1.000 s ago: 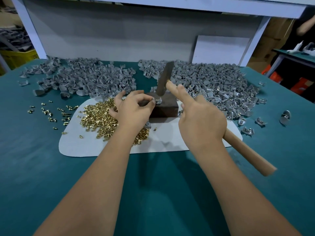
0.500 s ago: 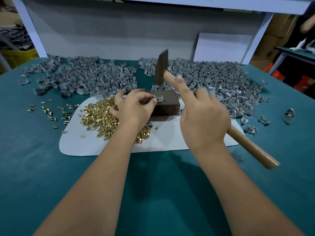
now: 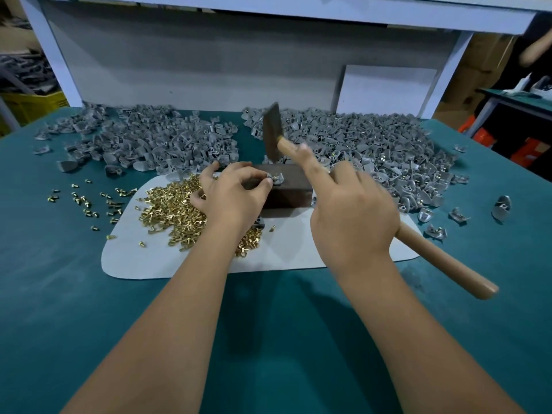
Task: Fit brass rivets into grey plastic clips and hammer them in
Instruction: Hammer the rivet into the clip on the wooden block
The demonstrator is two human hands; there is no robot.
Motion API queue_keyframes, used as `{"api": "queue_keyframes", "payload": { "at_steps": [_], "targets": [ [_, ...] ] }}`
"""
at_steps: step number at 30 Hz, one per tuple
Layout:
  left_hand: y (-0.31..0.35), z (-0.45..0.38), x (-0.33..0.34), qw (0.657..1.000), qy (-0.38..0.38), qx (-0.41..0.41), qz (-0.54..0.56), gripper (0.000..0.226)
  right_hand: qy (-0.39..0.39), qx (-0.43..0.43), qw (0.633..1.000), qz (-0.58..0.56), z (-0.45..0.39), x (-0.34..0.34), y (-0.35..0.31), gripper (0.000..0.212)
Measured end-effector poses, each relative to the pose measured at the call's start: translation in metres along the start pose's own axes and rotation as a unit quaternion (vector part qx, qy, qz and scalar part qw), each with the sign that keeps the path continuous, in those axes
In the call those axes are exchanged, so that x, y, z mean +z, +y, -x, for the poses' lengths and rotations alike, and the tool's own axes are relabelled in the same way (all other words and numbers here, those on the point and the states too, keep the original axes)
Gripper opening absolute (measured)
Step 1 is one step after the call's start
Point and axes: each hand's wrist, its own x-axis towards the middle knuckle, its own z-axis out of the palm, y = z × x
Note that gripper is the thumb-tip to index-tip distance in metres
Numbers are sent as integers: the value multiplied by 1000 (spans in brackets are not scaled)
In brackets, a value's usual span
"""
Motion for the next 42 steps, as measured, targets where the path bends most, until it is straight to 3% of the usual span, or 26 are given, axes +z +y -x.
{"api": "queue_keyframes", "payload": {
  "at_steps": [2,4,10,13,15,20,23,25,30,34,42],
  "targets": [
    [2,-1,1,1000,0,-8,2,21,-69,-20,995,73,4,-1,-4,58],
    [3,0,2,1000,0,-12,4,23,-89,-11,994,62,2,0,-6,58],
    [-3,0,5,1000,13,21,-12,14,29,23,999,15,-3,-2,-1,57],
    [-2,-2,6,1000,18,10,-21,18,-60,-18,998,20,0,0,-4,57],
    [-1,-3,7,1000,21,1,-22,21,-104,0,995,-8,-1,3,-3,59],
    [-5,-3,8,999,29,15,-11,28,-18,58,997,-38,-7,0,-1,59],
    [-3,-3,7,1000,27,4,-13,30,-112,14,993,-31,-4,2,-4,60],
    [-1,-3,7,1000,25,-4,-17,31,-127,26,991,-38,-5,6,-3,61],
    [-3,-3,8,999,32,10,-14,25,-2,54,997,-51,-4,5,-2,63],
    [-3,-3,6,1000,17,3,-14,27,-135,28,990,-22,-4,10,1,64],
    [-3,-3,3,1000,-8,-4,2,19,-107,129,981,-96,-7,22,19,62]
  ]
}}
